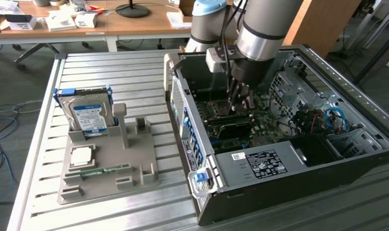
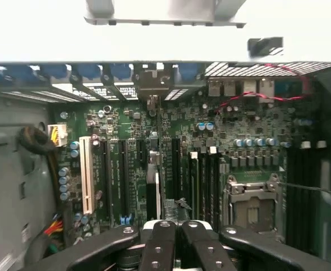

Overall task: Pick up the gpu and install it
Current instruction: 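Press down on the gpu until it lock into place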

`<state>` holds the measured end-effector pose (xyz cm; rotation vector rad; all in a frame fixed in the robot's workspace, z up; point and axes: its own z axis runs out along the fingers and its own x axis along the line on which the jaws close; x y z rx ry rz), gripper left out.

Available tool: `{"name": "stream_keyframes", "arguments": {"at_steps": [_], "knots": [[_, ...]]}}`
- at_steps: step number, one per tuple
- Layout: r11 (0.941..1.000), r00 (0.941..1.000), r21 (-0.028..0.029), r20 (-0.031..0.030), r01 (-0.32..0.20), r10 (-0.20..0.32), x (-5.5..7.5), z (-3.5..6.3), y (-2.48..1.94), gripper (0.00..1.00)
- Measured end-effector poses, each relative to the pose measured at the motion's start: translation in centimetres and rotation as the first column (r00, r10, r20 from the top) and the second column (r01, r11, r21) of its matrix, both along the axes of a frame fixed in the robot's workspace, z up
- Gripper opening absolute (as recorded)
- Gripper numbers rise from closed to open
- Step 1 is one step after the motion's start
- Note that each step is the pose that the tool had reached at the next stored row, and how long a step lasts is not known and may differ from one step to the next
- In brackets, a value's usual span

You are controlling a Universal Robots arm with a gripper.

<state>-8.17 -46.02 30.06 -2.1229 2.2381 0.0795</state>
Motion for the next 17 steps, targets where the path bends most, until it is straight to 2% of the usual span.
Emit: {"name": "stream_keyframes", "arguments": {"at_steps": [7,17], "knots": [[1.0000,1.0000,0.0002,0.0003,0.000,0.000,0.0,2.49,0.01,0.11],[1.0000,1.0000,0.0002,0.0003,0.000,0.000,0.0,2.55,0.01,0.11]]}}
